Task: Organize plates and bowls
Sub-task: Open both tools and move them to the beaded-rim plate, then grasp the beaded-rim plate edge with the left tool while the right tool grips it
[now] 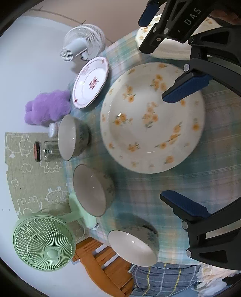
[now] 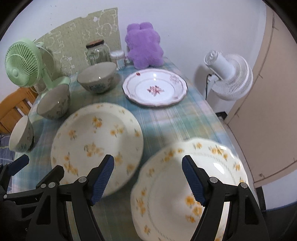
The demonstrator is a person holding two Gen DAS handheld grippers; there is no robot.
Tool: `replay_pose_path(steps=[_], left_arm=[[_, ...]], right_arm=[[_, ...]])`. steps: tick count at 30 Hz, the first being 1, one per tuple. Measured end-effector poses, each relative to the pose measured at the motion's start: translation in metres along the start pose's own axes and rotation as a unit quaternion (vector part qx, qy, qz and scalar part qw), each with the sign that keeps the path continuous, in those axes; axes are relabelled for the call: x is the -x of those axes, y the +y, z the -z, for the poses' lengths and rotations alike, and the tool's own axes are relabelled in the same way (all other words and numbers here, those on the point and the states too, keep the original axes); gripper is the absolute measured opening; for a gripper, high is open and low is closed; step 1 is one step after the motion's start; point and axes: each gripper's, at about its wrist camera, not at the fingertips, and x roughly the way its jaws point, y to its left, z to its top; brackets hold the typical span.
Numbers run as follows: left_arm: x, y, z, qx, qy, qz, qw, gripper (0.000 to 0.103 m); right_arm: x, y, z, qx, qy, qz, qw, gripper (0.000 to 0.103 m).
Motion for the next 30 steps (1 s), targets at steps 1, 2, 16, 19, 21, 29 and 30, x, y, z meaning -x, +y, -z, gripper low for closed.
replay_pose_path(steps=[1, 2, 16, 19, 21, 29, 30], left_arm=[[-0.003, 0.001, -0.003, 0.002, 0.0, -0.001, 1.0, 0.096], [-0.007, 0.002, -0.006, 0.004, 0.0, -0.003, 1.0, 0.096], [-0.081, -0.009, -0.033, 0.034, 0.031, -0.036, 0.9983, 0.096], [-0.092, -0.008, -0.031, 0.039, 0.05, -0.035, 0.9974, 0.094], [-0.097, -0.006, -0.029, 0.043, 0.063, -0.03, 0.9967, 0.093], [-0.104, -0.001, -0.024, 0.051, 0.079, -0.011, 0.9955, 0.092], [-0.104, -0.001, -0.023, 0.052, 0.081, -0.008, 0.9953, 0.091]], right_arm=[[-0.002, 0.003, -0.006, 0.005, -0.003, -0.001, 1.0, 0.078], [-0.005, 0.004, -0.01, 0.008, -0.005, -0.002, 1.0, 0.078], [-0.093, 0.029, -0.054, 0.033, 0.033, -0.049, 0.998, 0.078], [-0.107, 0.03, -0.054, 0.036, 0.048, -0.056, 0.997, 0.078], [-0.116, 0.033, -0.053, 0.042, 0.063, -0.058, 0.995, 0.078], [-0.131, 0.044, -0.053, 0.057, 0.098, -0.069, 0.991, 0.078], [-0.132, 0.046, -0.053, 0.058, 0.098, -0.066, 0.991, 0.078]])
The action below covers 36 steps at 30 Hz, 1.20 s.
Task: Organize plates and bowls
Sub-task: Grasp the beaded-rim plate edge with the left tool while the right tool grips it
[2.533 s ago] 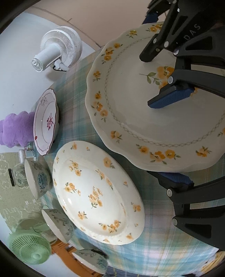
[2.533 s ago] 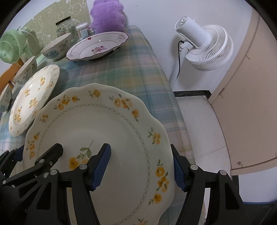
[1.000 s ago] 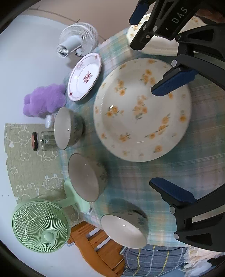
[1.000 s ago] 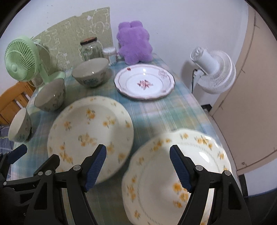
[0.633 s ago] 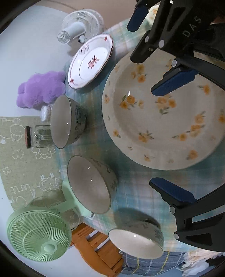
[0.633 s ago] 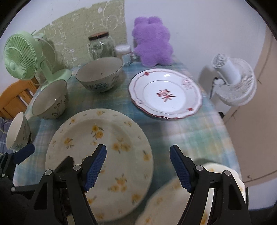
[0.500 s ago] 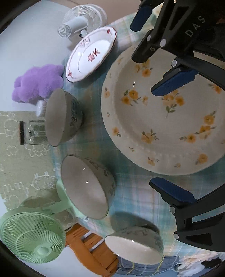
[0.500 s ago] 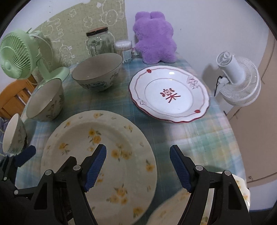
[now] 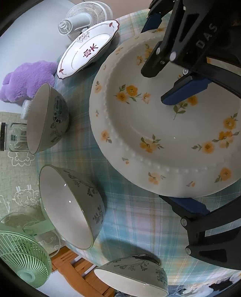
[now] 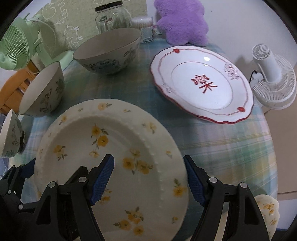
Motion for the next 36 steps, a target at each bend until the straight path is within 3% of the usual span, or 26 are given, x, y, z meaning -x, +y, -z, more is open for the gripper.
replay_pose_path(steps=[5, 20, 25, 36], left_arm=[[0.004, 0.008, 0.004, 0.008, 0.012, 0.0, 0.9999, 0.09], [0.026, 0.05, 0.049, 0.036, 0.03, -0.001, 0.9989, 0.083], [0.03, 0.053, 0.053, 0.035, 0.028, 0.0, 0.999, 0.075], [0.035, 0.056, 0.065, 0.021, 0.033, 0.012, 0.9992, 0.076]], right_arm=[[0.001, 0.007, 0.003, -0.014, 0.0, 0.017, 1.0, 0.078], [0.017, 0.045, 0.045, 0.008, 0.036, -0.026, 0.999, 0.078], [0.019, 0.044, 0.048, 0.015, 0.043, -0.039, 0.998, 0.077], [0.021, 0.038, 0.054, 0.043, 0.058, -0.052, 0.996, 0.072]])
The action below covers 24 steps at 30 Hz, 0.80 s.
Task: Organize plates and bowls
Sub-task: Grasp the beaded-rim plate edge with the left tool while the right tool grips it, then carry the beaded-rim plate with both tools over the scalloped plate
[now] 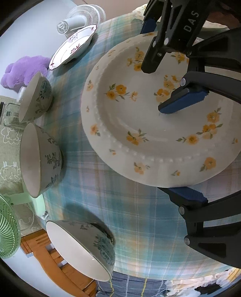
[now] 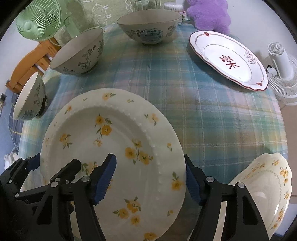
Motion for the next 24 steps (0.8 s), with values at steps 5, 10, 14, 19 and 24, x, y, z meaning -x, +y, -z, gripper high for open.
replay_pose_path(steps=[5, 10, 14, 19, 24], left_arm=[[0.0, -0.002, 0.001, 0.008, 0.005, -0.007, 0.9999, 0.078], [0.002, -0.002, 0.001, 0.02, 0.008, -0.012, 0.9997, 0.077], [0.005, 0.001, 0.002, 0.026, 0.013, -0.007, 0.9995, 0.076], [0.018, 0.004, 0.011, 0.027, 0.017, -0.002, 0.9995, 0.076], [0.035, 0.009, 0.021, 0.02, 0.011, 0.006, 0.9997, 0.076]], right_arm=[[-0.004, 0.0, 0.004, -0.014, 0.001, 0.011, 1.0, 0.071], [-0.003, 0.001, 0.003, -0.025, 0.001, 0.019, 1.0, 0.072], [-0.002, 0.004, 0.002, -0.027, 0.005, 0.025, 0.999, 0.072], [0.006, 0.009, 0.008, -0.027, 0.006, 0.035, 0.999, 0.072], [0.021, 0.013, 0.02, -0.039, 0.004, 0.037, 0.999, 0.072]])
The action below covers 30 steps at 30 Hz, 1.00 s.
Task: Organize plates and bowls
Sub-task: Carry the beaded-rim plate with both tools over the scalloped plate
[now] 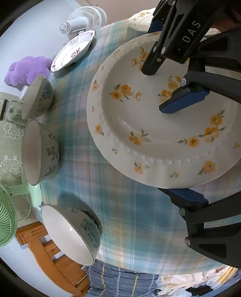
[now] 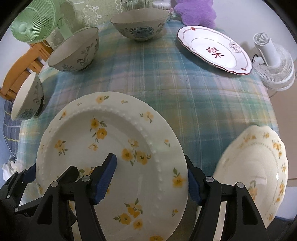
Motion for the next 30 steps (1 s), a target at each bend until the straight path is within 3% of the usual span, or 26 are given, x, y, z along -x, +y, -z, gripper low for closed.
replay_pose_path(steps=[15, 30], left_arm=[[0.043, -0.018, 0.023, -0.022, -0.03, 0.025, 0.999, 0.074], [0.047, -0.106, 0.032, -0.018, -0.038, 0.023, 0.9989, 0.074]], right_arm=[[0.056, -0.003, 0.037, -0.031, -0.04, 0.027, 0.998, 0.072], [0.076, -0.088, 0.049, -0.03, -0.045, 0.012, 0.998, 0.072]])
